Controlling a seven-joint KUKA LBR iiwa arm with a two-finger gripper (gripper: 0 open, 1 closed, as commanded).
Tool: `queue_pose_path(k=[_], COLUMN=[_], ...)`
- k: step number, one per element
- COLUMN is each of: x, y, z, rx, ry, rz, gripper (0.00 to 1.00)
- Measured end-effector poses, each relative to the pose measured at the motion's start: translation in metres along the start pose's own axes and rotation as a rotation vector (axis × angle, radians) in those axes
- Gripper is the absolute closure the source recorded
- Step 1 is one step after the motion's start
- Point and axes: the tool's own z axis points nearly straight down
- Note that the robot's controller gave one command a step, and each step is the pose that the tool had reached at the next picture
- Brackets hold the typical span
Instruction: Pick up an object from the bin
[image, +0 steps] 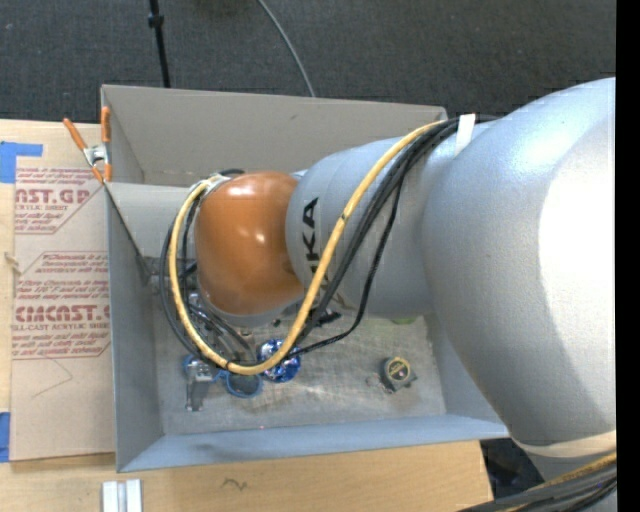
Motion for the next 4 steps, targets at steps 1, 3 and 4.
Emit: queue_pose_path(k=[1, 3, 4], x=[-0.014, 0.002, 0.008], y=[-0.069, -0.077, -0.079], z=[0.077, 0.046, 0.074], rx=[-0.004, -0.002, -0.005], ry=[-0.011, -0.005, -0.012], rz=[-0.003, 0.145, 0.198], gripper=[0.00, 0.00, 0.00])
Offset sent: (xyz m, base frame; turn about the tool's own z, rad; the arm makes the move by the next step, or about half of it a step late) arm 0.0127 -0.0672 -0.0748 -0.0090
